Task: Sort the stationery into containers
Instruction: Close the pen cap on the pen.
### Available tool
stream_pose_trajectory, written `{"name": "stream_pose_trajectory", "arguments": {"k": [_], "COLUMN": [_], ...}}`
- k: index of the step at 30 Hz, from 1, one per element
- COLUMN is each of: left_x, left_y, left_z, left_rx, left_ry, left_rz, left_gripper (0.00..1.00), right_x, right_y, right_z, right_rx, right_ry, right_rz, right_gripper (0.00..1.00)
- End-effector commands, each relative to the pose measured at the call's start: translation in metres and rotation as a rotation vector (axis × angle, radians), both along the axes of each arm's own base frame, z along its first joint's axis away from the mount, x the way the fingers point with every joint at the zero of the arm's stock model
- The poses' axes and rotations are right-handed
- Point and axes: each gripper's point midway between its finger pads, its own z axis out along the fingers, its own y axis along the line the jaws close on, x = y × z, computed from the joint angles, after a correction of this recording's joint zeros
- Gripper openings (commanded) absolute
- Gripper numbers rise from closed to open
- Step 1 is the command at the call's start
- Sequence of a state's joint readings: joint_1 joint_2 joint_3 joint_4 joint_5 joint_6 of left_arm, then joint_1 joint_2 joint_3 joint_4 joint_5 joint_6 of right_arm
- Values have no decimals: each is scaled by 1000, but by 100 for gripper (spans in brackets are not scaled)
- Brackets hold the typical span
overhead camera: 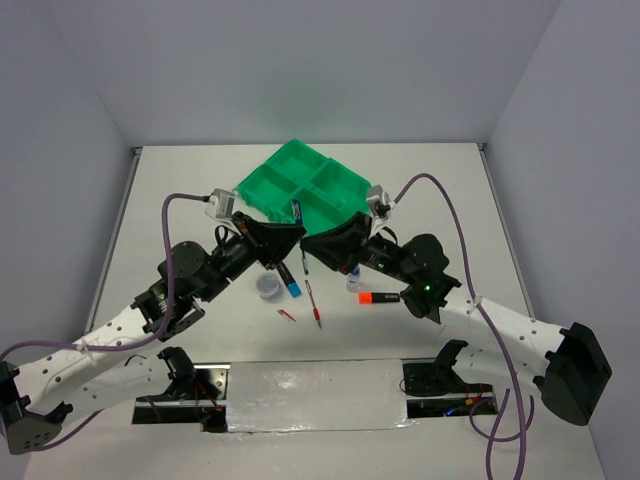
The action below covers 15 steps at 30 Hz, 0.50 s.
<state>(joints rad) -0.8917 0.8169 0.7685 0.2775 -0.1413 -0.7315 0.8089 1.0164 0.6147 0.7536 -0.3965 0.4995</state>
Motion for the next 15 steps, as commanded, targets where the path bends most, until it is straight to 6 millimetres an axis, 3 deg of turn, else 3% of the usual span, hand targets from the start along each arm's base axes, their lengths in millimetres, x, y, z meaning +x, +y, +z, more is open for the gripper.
{"name": "stream_pose_trajectory", "arguments": {"k": [1,5,8,11,14,15], "left_x": [-12,-18,-20,-22,-23,-23], "left_y": [-13,-11,-12,-10,-7,-7], "left_z": [4,11,11,12,14,14], "left_rx": [23,17,24,18,17,19], "left_ry": [-23,-73,-86,-98,-113,-114], "left_rz": [-89,-114,-123,-125,-120,-117], "left_gripper": [0,0,0,0,0,0], "right_x": [-31,-33,-34,-33,-32,-32], "right_y": [2,5,8,10,14,14], "right_z": [53,49,46,43,36,33], "right_rx": [75,67,59,49,34,28], "right_ry": [-180,-172,-173,-164,-147,-144], "right_rz": [131,152,171,183,190,194], "right_gripper": [41,55,58,57,50,44]}}
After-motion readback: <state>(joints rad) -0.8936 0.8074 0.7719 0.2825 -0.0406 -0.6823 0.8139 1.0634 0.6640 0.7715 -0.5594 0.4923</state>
